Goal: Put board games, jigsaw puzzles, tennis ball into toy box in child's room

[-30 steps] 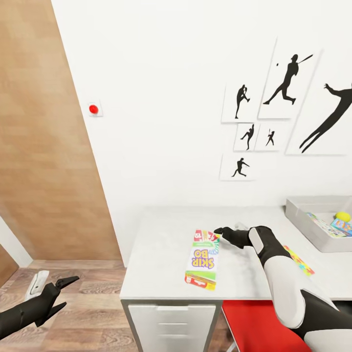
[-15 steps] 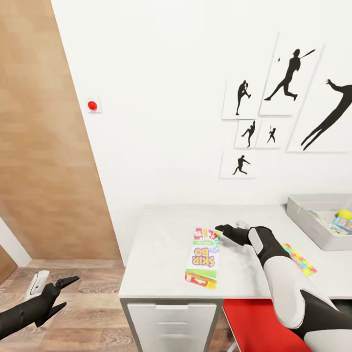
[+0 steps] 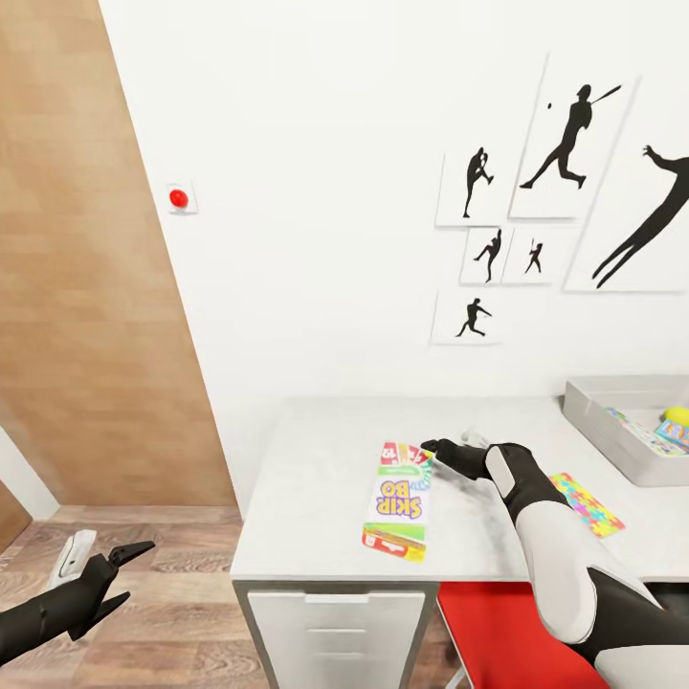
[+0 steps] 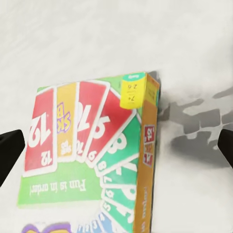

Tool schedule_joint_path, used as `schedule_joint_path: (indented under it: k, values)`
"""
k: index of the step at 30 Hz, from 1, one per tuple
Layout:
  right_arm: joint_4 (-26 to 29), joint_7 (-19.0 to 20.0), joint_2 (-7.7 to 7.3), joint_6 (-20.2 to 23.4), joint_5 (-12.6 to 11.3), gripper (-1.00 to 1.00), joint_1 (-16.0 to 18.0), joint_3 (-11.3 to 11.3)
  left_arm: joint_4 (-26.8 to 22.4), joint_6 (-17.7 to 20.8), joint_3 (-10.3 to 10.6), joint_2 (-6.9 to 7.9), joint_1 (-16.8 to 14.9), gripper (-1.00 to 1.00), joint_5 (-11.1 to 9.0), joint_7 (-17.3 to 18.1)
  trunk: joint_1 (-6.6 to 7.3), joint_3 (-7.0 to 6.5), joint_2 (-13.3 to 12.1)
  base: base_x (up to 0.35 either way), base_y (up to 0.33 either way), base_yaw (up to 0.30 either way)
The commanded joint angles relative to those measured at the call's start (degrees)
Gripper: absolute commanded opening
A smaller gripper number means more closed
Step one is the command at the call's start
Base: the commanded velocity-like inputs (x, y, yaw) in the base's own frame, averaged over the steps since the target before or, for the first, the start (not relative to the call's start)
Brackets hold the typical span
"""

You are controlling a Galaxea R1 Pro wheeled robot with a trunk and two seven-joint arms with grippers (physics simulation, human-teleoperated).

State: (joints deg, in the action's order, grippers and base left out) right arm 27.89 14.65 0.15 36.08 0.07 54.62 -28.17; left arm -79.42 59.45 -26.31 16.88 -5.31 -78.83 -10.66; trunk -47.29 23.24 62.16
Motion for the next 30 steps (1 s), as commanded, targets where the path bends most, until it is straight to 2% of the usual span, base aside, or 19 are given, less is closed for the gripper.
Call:
schedule_joint_path:
  k: [1,16,22,30]
  values:
    - [0.1,0.2,0.03,0.3,0.0,1.0,0.1,-0.3,0.0,0.2,-0.1,0.0,0.0,1.0,-0.6,-0.6,-0.23,0.25,0.5,0.0,0.0,0.0]
    - [0.1,0.4,0.02,0.3,0.0,1.0,0.1,-0.3,1.0,0.2,-0.1,0.0,0.0,1.0,-0.5,-0.6,-3.52,2.94,6.5,0.0,0.0,0.0]
    - [0.1,0.4,0.03,0.3,0.0,1.0,0.1,-0.3,1.0,0.0,-0.1,0.0,0.0,1.0,-0.5,-0.6,-3.52,2.94,6.5,0.0,0.0,0.1]
    - [0.1,0.4,0.03,0.3,0.0,1.0,0.1,-0.3,1.0,0.0,-0.1,0.0,0.0,1.0,-0.5,-0.6,-3.52,2.94,6.5,0.0,0.0,0.26]
